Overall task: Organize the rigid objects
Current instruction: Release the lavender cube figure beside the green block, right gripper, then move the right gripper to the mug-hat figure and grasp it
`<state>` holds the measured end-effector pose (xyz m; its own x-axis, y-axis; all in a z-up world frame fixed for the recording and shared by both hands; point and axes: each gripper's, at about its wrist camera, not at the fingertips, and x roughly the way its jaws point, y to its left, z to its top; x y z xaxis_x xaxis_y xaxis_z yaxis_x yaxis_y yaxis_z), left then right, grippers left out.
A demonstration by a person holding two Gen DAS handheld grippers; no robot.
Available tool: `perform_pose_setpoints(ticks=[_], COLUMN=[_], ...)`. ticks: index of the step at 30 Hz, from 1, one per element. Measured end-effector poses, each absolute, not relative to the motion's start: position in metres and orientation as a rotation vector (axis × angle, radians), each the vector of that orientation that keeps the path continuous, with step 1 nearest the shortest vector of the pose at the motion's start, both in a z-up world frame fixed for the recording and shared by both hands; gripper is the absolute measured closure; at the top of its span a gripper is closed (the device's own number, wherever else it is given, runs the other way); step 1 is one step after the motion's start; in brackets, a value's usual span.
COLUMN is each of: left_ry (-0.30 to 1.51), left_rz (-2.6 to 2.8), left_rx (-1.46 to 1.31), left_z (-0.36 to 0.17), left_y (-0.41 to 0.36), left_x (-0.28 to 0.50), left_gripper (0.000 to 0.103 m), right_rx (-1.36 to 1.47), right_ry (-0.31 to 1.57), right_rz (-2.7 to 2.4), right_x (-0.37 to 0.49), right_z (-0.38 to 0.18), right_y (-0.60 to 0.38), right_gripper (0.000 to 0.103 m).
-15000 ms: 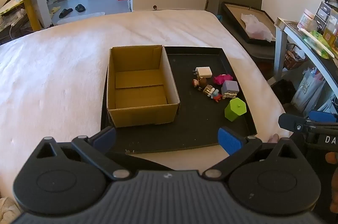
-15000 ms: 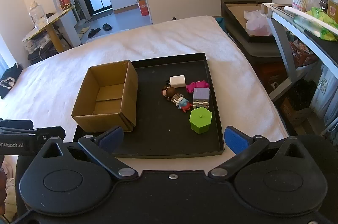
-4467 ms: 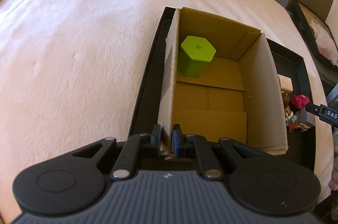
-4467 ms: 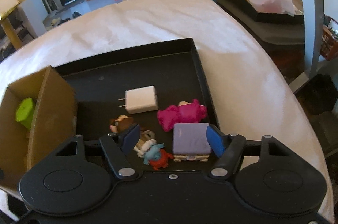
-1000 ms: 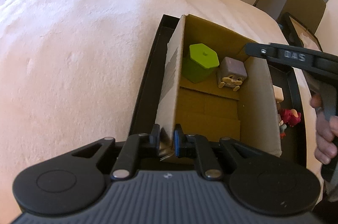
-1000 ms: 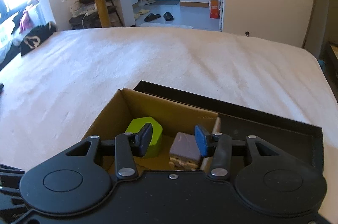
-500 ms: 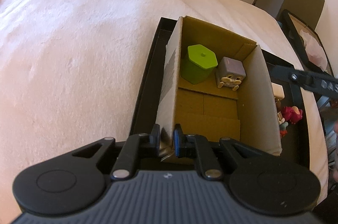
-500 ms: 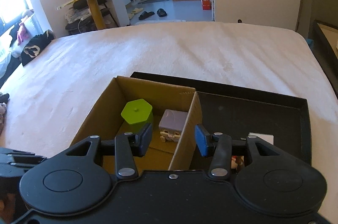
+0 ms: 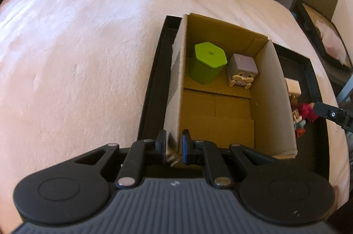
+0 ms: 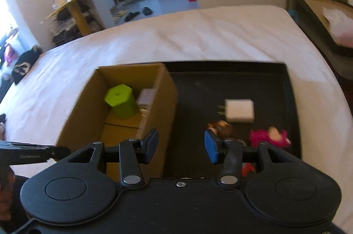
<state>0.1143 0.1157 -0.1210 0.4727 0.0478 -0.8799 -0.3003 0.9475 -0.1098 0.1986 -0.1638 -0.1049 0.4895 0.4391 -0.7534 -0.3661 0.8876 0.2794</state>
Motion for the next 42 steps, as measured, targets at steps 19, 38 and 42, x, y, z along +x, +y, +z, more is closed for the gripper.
perform_pose_setpoints(ticks=[19,38,42], left_ry=[1.086,1.091,1.093], left_rz=[0.284,0.34,0.346], left_rx=[-0.078,-0.062,-0.048], left_z=[-0.125,-0.131,-0.133], left_y=[0.086,0.088,0.086], left_x=[0.139,0.143,0.143], left_gripper=[0.036,0.036,0.036], right_rx=[0.255,0.029,-0.028], right_ry=[1.116,1.077,1.074], right_rz=[0.345,0.305,0.311], right_x=[0.213,0.232,0.23], right_z=[-0.162,-0.176,-0.178], right_y=[-0.206,-0.174,-0.167], right_gripper=[0.039,0.039,0.039])
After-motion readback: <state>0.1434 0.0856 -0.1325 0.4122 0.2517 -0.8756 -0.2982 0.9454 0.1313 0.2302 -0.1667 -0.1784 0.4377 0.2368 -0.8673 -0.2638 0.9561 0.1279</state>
